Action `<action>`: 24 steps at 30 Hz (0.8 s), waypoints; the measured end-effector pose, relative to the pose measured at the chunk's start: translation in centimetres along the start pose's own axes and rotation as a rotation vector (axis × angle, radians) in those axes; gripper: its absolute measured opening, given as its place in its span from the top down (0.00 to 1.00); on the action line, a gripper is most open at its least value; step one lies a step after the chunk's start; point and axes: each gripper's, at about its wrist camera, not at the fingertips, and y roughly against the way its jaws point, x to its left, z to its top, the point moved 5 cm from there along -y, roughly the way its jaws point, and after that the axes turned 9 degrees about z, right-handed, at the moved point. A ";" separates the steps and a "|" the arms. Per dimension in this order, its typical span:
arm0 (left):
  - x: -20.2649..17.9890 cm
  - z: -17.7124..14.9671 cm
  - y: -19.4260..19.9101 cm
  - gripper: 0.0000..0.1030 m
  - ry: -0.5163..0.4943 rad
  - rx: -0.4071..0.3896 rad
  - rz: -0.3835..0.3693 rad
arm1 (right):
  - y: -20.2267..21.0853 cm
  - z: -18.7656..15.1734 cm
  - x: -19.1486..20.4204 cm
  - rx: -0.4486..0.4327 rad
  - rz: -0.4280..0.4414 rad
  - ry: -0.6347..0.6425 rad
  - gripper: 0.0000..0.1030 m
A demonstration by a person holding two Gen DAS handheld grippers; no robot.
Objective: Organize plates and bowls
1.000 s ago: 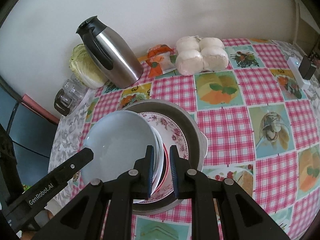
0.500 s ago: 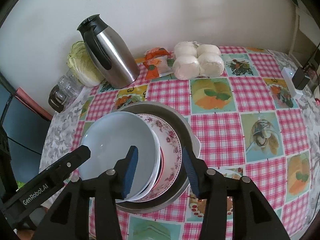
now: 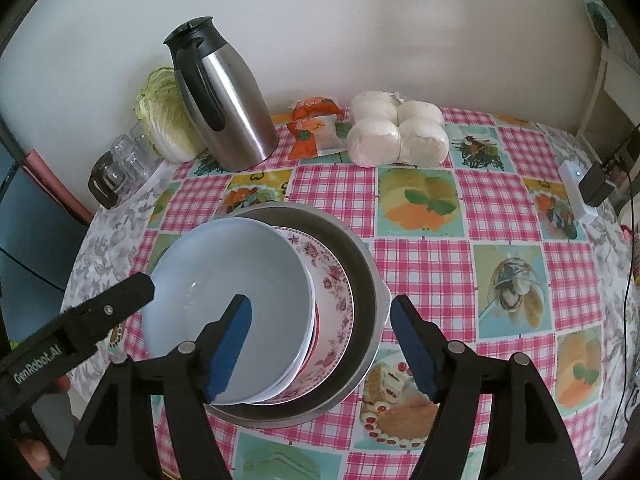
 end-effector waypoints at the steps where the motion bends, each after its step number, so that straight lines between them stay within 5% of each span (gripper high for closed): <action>1: 0.2 0.1 0.1 0.00 0.001 -0.008 0.011 | 0.0 0.0 0.0 -0.001 -0.001 0.003 0.29; 5: 0.9 0.3 0.2 0.00 0.019 -0.039 0.047 | 0.1 0.1 0.0 -0.006 -0.011 0.008 0.25; 7: 1.2 0.5 0.3 0.00 0.035 -0.052 0.056 | 0.2 0.1 -0.1 -0.013 -0.015 0.008 0.10; 24: 2.4 0.9 0.7 0.00 0.090 -0.079 0.083 | 1.2 0.3 0.1 -0.047 -0.029 0.038 0.09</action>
